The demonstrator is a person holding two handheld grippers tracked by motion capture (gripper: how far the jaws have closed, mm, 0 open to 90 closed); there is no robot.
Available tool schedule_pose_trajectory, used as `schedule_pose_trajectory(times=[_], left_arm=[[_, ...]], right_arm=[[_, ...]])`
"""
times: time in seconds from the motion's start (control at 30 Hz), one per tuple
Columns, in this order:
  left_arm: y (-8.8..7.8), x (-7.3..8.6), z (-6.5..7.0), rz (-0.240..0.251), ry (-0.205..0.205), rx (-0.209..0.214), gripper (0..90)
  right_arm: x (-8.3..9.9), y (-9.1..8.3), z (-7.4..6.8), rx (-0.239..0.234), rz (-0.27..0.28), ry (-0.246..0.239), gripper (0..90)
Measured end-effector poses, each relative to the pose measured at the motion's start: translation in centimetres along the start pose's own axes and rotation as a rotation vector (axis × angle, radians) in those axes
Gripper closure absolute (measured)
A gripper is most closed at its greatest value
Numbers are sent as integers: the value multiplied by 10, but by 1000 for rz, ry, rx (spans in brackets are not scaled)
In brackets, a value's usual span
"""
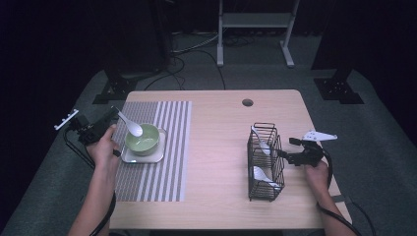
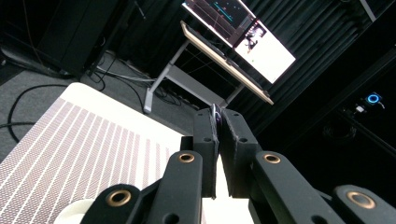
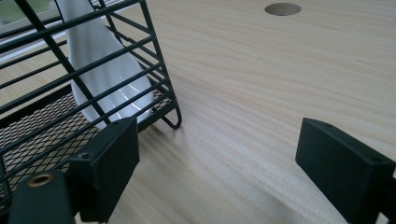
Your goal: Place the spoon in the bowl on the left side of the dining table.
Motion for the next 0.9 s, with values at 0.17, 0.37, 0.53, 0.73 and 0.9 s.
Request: schedule_pose_trajectory(times=[0.17,0.37,0.53,0.73,0.9], left_arm=[[-1,-1,-5,6,0,-18,848],[-3,2,-11,5,-1,-33,849],[-3,5,-17,5,-10,-48,849],[-4,9,-24,9,-20,-61,848],[-5,11,-29,12,-33,-64,849]], right_arm=[[0,0,0,0,0,-1,123],[0,0,0,0,1,1,123],[0,0,0,0,0,0,123],[0,0,0,2,-3,-5,123],[0,1,-1,4,-5,-9,123]])
Point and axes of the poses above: each handheld gripper's, and its own axes: y roughly forward along the jaws, x roughly out of its underside, z roughly to its right, the point moved 2 cm from there along y, roughly forward along the jaws, and after that the axes turned 6 degrees about x, right-handed, at the moved point
